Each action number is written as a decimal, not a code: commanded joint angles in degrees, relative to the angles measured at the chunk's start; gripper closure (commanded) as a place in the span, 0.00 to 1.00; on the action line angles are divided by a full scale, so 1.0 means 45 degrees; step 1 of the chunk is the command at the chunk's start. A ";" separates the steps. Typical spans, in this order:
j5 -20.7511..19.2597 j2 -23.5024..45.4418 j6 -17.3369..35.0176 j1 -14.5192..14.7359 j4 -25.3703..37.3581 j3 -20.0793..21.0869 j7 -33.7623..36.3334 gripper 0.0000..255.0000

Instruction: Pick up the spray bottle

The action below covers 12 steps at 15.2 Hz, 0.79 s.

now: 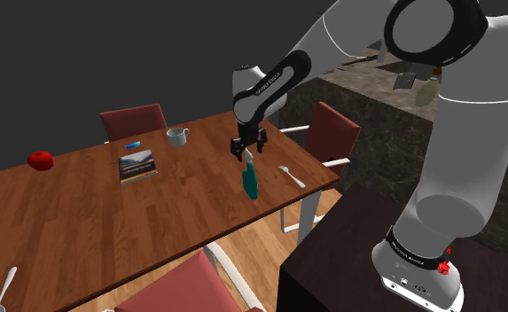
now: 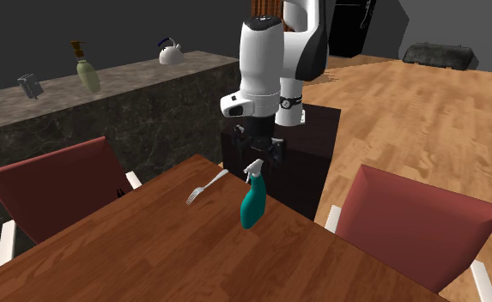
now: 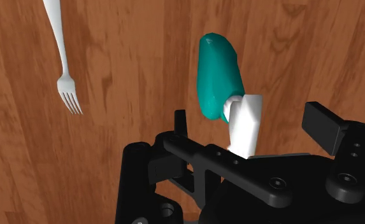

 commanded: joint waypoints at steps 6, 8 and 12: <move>-0.0029 0.0252 0.0424 0.0012 -0.0169 -0.0006 0.0028 1.00; -0.0029 0.0250 0.0426 0.0010 -0.0173 -0.0007 0.0025 1.00; -0.0028 0.0255 0.0425 0.0007 -0.0167 -0.0009 0.0019 1.00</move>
